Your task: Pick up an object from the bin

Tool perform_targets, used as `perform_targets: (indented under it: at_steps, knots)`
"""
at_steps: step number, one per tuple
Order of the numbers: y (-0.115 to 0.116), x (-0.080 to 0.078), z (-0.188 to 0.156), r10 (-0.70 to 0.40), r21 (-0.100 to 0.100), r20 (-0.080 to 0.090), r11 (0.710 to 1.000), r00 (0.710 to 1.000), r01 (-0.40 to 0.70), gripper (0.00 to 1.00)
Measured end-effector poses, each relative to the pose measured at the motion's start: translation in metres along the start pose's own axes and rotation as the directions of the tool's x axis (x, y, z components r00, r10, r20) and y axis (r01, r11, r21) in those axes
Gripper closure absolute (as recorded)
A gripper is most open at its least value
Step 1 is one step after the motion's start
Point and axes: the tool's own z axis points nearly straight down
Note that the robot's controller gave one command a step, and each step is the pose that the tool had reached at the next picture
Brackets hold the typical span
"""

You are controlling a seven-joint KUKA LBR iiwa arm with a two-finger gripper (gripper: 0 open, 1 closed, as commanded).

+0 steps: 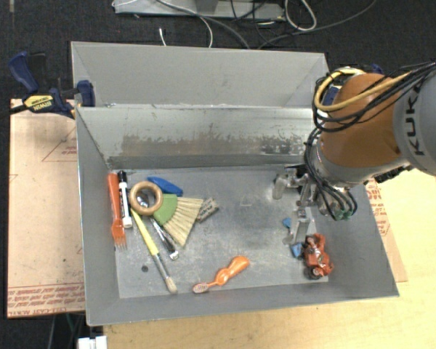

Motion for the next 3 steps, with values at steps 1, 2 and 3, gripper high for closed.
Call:
perform_targets:
  at_steps: [1, 2, 3]
  knots:
    - [0.000, -0.001, -0.002, -0.002, 0.001, 0.005, 1.000, 1.000, 0.002, 0.00]
    - [0.061, 0.032, 0.076, -0.119, 0.001, 0.008, 0.993, 0.993, 0.119, 0.00]
    - [0.091, 0.037, 0.063, -0.167, 0.003, 0.010, 0.986, 0.986, 0.167, 0.00]
